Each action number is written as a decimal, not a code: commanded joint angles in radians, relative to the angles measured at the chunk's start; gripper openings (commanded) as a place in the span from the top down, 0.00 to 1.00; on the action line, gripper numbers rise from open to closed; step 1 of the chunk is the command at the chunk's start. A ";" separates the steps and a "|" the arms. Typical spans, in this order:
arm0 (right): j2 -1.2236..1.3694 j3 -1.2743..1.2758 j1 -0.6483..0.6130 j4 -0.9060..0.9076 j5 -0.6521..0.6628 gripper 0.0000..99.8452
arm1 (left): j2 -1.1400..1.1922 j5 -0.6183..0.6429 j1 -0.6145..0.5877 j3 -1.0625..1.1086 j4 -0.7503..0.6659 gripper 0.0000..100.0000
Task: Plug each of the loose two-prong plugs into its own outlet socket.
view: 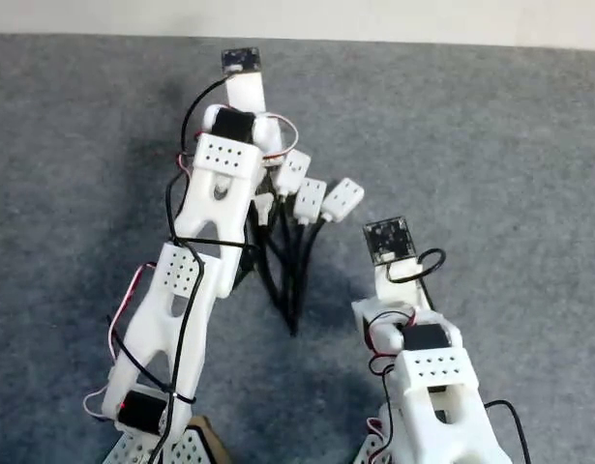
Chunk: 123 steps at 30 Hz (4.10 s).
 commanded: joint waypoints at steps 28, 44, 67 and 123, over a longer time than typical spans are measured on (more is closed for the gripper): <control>-0.035 -0.001 -0.013 -0.019 -0.008 0.99 | -0.133 0.051 -0.157 -0.030 -0.135 0.68; -0.035 -0.001 -0.044 -0.018 -0.008 0.99 | 0.125 -0.026 -0.031 -0.028 -0.318 0.68; -0.030 -0.001 -0.044 -0.018 -0.008 0.99 | -0.157 -0.103 -0.110 -0.030 -0.043 1.00; -0.028 0.028 -0.096 -0.018 0.032 0.99 | -1.649 -0.962 0.033 2.545 -0.466 0.76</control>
